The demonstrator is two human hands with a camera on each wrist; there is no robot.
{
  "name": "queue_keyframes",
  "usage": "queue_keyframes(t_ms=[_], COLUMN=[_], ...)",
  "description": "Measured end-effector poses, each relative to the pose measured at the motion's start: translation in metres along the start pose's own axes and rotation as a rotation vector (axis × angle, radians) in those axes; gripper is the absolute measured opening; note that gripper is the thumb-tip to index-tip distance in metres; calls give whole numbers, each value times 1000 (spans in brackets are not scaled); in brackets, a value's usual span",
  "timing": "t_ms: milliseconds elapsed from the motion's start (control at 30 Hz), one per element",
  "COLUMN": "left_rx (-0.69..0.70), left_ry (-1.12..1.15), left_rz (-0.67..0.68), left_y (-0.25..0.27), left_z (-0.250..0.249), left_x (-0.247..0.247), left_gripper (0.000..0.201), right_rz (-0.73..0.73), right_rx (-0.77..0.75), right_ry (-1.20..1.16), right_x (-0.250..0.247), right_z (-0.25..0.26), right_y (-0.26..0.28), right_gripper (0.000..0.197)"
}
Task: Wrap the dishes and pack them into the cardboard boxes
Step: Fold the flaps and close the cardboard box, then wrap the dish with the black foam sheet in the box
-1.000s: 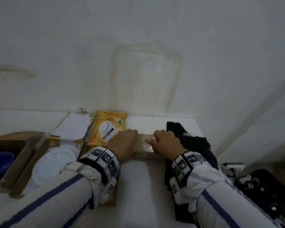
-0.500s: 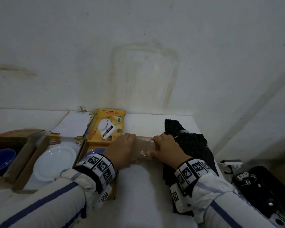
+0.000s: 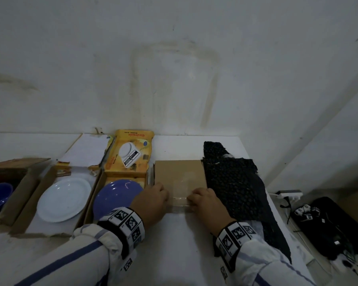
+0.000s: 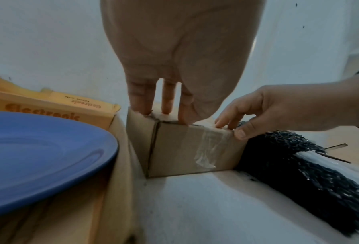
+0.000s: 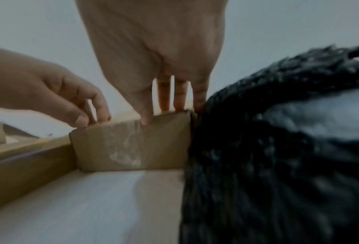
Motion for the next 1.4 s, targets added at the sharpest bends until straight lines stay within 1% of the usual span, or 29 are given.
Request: queue_keyframes(t_ms=[33, 67, 133, 167, 200, 233, 267, 300, 367, 467, 533, 600, 633, 700, 733, 767, 833, 900, 967, 1000, 1067, 1133, 1233, 1267, 1333, 1367, 1400], left_rx=[-33, -64, -87, -79, -57, -22, 17, 54, 86, 42, 13, -18, -32, -43, -43, -40, -41, -57, -108, -148, -250, -338, -404, -425, -458, -451, -438], left_ry=[-55, -105, -112, -79, -29, 34, 97, 149, 224, 332, 410, 539, 642, 820, 881, 951, 1088, 1166, 1242, 1263, 1286, 1347, 1483, 1497, 1475, 1476, 1462], left_rz=[-12, -23, -55, -59, -57, -51, -40, -23, -1, 5, 30, 67, 81, 53, 29, 1, -53, -82, -101, -119, -175, -240, -291, -291, -281, -258, -213], left_y=[-1, -3, -9, -14, -19, -23, -28, -31, -35, -37, -36, -33, -31, -25, -22, -19, -14, -11, -6, -3, 3, 11, 24, 28, 38, 42, 46], left_z=[-3, -7, -20, -27, -34, -42, -49, -56, -70, -79, -81, -80, -80, -80, -80, -80, -78, -73, -65, -58, -40, -17, 16, 27, 47, 56, 64], left_x=[-5, -11, -22, -25, -25, -24, -23, -21, -16, -10, -9, -12, -14, -23, -27, -33, -42, -46, -46, -46, -46, -45, -44, -42, -39, -38, -36], left_gripper=[28, 28, 26, 24, 23, 23, 24, 24, 26, 28, 32, 40, 46, 59, 62, 63, 58, 50, 37, 29, 21, 24, 22, 20, 19, 18, 15], right_rz=[-42, -136, -269, -248, -175, -111, -58, -43, -52, -52, -40, -52, -67, -106, -119, -128, -119, -83, -15, 3, 12, 64, 192, 189, 104, 69, 67], right_rx=[-18, -34, 65, 180, 307, 398, 448, 456, 403, 317, 294, 285, 290, 287, 275, 258, 238, 241, 249, 246, 198, 111, -62, -104, -130, -112, -98], right_ry=[4, 18, 15, 17, 47, 81, 116, 143, 171, 177, 133, 9, -102, -359, -470, -561, -764, -1004, -1225, -1282, -1258, -1118, -852, -760, -671, -690, -727], right_x=[-9, -20, -44, -52, -55, -56, -56, -55, -49, -45, -48, -53, -58, -71, -78, -84, -91, -90, -83, -79, -74, -71, -61, -55, -44, -40, -35], right_z=[3, 3, -7, -16, -28, -41, -51, -55, -58, -60, -62, -64, -63, -57, -52, -45, -30, -15, -1, 5, 16, 30, 62, 73, 94, 104, 111], right_y=[0, -1, 2, 5, 9, 14, 19, 22, 24, 23, 22, 19, 18, 15, 12, 10, 6, 1, -6, -9, -17, -23, -32, -35, -43, -47, -51], right_gripper=[28, 27, 35, 39, 40, 43, 48, 49, 43, 35, 34, 33, 31, 23, 17, 16, 22, 22, 20, 19, 19, 19, 28, 28, 31, 36, 46])
Point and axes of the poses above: each hand's wrist, its own y-axis away from the middle knuckle, its own x-axis out of the palm, z = x × y, the point moved 4 cm from there along -y, towards the middle knuckle, and after that the axes turned 8 degrees about -y, right-handed, at the moved point
